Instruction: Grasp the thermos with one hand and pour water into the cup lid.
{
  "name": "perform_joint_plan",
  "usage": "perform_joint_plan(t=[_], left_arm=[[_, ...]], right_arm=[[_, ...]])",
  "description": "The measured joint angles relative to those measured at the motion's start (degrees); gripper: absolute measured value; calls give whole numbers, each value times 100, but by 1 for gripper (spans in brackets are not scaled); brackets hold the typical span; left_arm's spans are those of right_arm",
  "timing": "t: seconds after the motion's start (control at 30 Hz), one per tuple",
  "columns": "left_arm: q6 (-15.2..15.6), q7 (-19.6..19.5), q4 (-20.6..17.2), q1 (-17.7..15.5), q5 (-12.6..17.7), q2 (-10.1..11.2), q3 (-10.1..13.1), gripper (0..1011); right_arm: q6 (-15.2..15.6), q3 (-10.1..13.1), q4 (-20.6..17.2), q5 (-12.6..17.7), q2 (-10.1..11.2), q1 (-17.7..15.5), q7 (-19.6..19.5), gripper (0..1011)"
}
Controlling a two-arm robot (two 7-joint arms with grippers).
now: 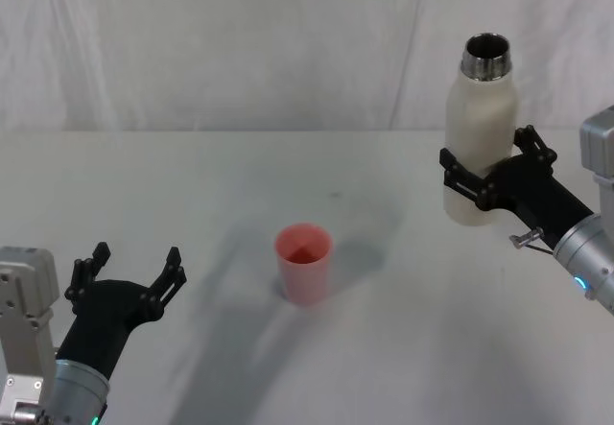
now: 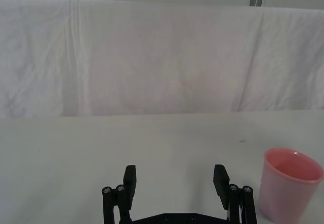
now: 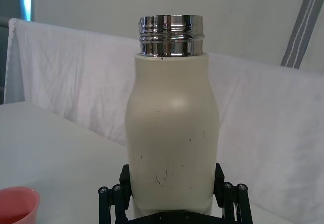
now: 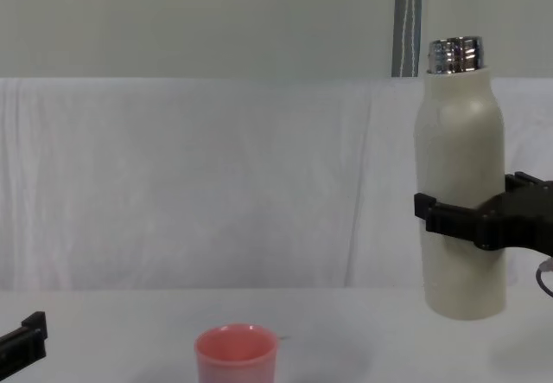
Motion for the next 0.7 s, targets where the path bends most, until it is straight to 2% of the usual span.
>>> perform_joint_plan(t=[0.37, 0.7], left_arm=[[0, 0, 0, 0, 0, 0, 0, 1001], [0, 0, 0, 0, 0, 0, 0, 1001]], right_arm=[[-51, 107, 177, 377, 14, -97, 39, 950], [-325, 113, 557, 716, -20, -130, 169, 950]])
